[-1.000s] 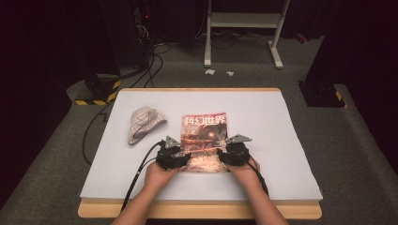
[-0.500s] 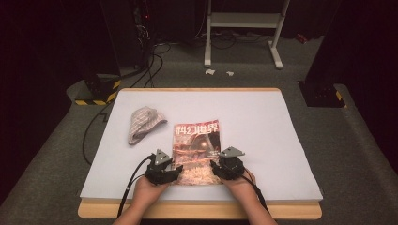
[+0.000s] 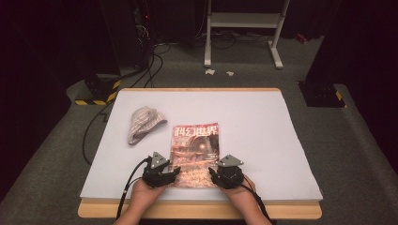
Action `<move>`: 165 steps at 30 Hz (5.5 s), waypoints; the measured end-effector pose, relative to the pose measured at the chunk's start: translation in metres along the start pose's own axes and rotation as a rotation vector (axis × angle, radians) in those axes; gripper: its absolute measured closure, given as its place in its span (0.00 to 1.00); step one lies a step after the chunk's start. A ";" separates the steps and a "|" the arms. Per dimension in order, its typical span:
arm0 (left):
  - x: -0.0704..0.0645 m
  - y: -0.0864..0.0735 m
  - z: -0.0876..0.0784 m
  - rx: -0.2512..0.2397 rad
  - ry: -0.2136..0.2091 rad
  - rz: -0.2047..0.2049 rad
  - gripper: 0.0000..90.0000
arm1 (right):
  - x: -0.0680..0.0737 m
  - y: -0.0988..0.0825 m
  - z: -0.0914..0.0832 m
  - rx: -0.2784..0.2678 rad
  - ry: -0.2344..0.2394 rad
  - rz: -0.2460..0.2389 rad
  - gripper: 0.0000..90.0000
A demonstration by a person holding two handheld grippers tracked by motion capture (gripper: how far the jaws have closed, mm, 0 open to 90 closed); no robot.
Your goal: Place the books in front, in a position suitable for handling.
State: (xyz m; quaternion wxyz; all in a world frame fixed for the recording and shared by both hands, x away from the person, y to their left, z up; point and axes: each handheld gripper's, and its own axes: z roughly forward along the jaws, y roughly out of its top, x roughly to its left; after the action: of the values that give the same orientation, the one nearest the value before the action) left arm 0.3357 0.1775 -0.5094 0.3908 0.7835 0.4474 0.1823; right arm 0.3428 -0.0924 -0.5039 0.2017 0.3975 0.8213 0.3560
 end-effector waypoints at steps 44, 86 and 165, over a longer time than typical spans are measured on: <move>0.122 0.069 -0.051 -0.154 0.209 -0.078 0.64 | -0.058 -0.021 -0.036 -0.123 -0.070 0.063 0.47; 0.177 0.058 0.034 0.094 0.294 -0.111 0.74 | -0.053 -0.021 -0.038 -0.123 -0.053 0.062 0.46; -0.055 0.028 0.024 0.024 -0.095 0.167 0.74 | -0.083 -0.041 -0.050 -0.139 -0.107 0.117 0.46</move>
State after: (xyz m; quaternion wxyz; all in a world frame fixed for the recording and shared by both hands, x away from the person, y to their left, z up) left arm 0.3379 0.1118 -0.4992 0.3858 0.8304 0.3636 0.1715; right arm 0.3414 -0.1972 -0.4973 0.2514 0.4480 0.7581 0.4017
